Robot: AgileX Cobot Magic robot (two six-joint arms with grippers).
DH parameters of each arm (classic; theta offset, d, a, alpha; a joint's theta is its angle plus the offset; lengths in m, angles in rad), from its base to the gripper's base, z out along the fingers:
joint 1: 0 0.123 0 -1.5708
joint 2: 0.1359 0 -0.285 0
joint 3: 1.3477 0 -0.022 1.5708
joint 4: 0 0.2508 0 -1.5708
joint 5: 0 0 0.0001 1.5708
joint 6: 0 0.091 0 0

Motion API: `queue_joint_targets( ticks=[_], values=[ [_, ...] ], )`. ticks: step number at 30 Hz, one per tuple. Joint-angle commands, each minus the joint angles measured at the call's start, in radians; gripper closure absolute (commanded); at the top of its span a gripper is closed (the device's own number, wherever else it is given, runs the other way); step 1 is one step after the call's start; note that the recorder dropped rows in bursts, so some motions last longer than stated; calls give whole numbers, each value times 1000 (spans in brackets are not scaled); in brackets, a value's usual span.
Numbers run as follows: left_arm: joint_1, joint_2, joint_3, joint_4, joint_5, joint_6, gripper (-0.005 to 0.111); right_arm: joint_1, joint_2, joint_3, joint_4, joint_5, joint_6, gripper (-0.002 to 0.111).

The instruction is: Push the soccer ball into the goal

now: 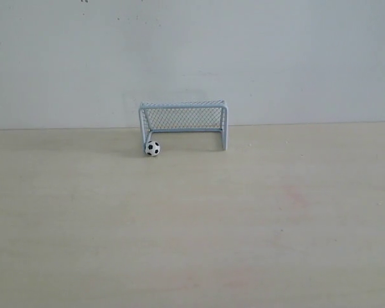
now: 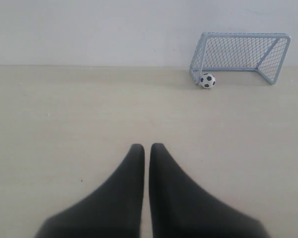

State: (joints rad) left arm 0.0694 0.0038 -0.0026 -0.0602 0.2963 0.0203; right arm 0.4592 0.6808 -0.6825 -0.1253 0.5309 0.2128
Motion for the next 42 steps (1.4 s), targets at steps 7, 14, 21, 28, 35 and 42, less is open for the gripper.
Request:
queue_joint_targets(
  ticks=[7,14,21,28,35,42],
  values=[
    [-8,-4,3,-11,0,-7,102,-334,-387,84,25,-35,-26,108],
    [-8,-4,3,-11,0,-7,102,-419,-504,322,14,-167,-42,108],
    [-8,-4,3,-11,0,-7,102,-419,-566,598,-15,-407,-45,108],
    [-8,-4,3,-11,0,-7,102,-419,-568,682,-15,-435,-39,108],
    [-8,-4,3,-11,0,-7,102,-419,-617,682,-15,-317,-39,108],
    [-8,-4,3,-11,0,-7,102,-419,-681,682,-11,-203,-39,108]
  ],
)
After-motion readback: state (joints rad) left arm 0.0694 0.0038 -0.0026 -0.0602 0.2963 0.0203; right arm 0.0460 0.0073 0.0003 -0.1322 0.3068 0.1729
